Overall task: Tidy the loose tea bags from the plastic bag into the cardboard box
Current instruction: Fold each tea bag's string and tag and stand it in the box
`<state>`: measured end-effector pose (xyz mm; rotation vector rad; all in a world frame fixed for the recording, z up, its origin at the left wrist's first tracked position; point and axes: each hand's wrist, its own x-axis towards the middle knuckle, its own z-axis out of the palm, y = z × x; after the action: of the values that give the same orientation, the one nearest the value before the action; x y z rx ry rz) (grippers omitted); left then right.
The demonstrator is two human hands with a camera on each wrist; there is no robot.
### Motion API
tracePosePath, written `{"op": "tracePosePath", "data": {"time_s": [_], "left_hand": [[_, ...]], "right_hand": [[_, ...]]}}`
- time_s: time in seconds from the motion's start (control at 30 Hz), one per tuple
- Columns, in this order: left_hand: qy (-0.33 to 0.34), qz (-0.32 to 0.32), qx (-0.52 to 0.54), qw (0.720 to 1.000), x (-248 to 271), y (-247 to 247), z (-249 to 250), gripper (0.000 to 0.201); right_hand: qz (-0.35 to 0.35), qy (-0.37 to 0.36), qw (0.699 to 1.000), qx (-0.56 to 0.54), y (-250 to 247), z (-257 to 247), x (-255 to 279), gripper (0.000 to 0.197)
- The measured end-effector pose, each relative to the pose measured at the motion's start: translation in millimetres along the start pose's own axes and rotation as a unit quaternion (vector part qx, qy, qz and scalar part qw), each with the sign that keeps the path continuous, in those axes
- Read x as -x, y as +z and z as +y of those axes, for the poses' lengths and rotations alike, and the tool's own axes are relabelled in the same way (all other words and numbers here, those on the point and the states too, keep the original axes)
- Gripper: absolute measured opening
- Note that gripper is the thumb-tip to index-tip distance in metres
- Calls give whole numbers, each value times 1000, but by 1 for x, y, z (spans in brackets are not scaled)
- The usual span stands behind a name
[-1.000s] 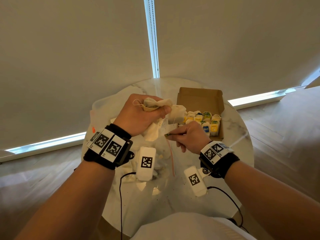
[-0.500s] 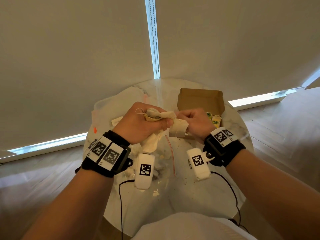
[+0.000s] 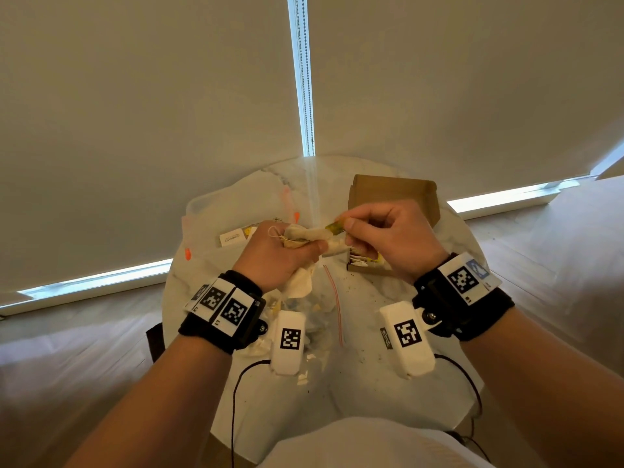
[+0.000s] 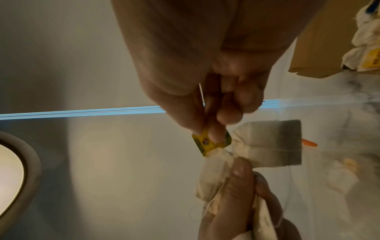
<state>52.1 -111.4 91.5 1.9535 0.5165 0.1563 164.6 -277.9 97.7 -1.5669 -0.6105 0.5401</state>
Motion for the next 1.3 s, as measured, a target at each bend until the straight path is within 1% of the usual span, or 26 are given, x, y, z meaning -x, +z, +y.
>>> {"op": "tracePosePath", "data": {"time_s": [0.07, 0.13, 0.27, 0.37, 0.43, 0.5, 0.57, 0.7, 0.77, 0.83, 0.87, 0.97, 1.0, 1.03, 1.07, 1.1, 1.2, 1.3], "left_hand": [[-2, 11, 10, 1000, -1, 0, 0, 20], [-4, 16, 23, 1000, -2, 0, 1, 17], [-10, 27, 57, 998, -4, 1, 1, 11], [-15, 28, 75, 997, -4, 1, 1, 11], [-16, 28, 80, 996, -4, 1, 3, 10], [-15, 27, 88, 996, -4, 2, 5, 10], [-17, 26, 100, 995, -3, 2, 6, 15], [0, 11, 96, 995, -5, 1, 6, 21], [-1, 18, 100, 995, -7, 1, 6, 20], [-6, 28, 121, 992, -8, 0, 6, 19], [-6, 31, 128, 991, -9, 0, 7, 17], [3, 13, 131, 991, -11, -1, 12, 3], [2, 7, 130, 992, -11, 0, 13, 6], [4, 7, 126, 992, -11, 1, 14, 13], [6, 9, 125, 992, -12, 1, 13, 18], [7, 11, 125, 992, -13, 1, 12, 19], [12, 26, 146, 989, -13, 1, 8, 2], [1, 61, 153, 986, -14, 2, 3, 5]], "right_hand": [[-20, -3, 1000, -7, -1, -5, 3, 12], [-35, -6, 999, 0, -4, -5, 5, 11], [-47, 28, 998, 20, -7, 1, 6, 26], [-44, 50, 997, 45, -6, 4, 5, 17], [-30, 44, 996, 67, -5, 4, 3, 13], [-15, 30, 994, 102, -4, 5, 1, 11], [-5, 18, 992, 121, -4, 4, -1, 9], [-10, 14, 992, 124, 1, 3, -2, 9], [11, -27, 990, 138, 4, 3, -1, 14], [22, -102, 978, 182, 5, -3, 3, 21], [1, -142, 968, 205, 6, -8, 4, 23], [-119, -222, 937, 243, 13, -15, 7, 27], [-137, -243, 927, 251, 16, -14, 6, 24], [-142, -260, 920, 255, 19, -12, 5, 19], [-140, -267, 920, 248, 21, -11, 3, 14], [-136, -263, 927, 231, 22, -12, 3, 11], [-131, -234, 951, 157, 16, -16, 7, 7], [-112, -161, 979, 60, -2, -19, 8, 6]]}}
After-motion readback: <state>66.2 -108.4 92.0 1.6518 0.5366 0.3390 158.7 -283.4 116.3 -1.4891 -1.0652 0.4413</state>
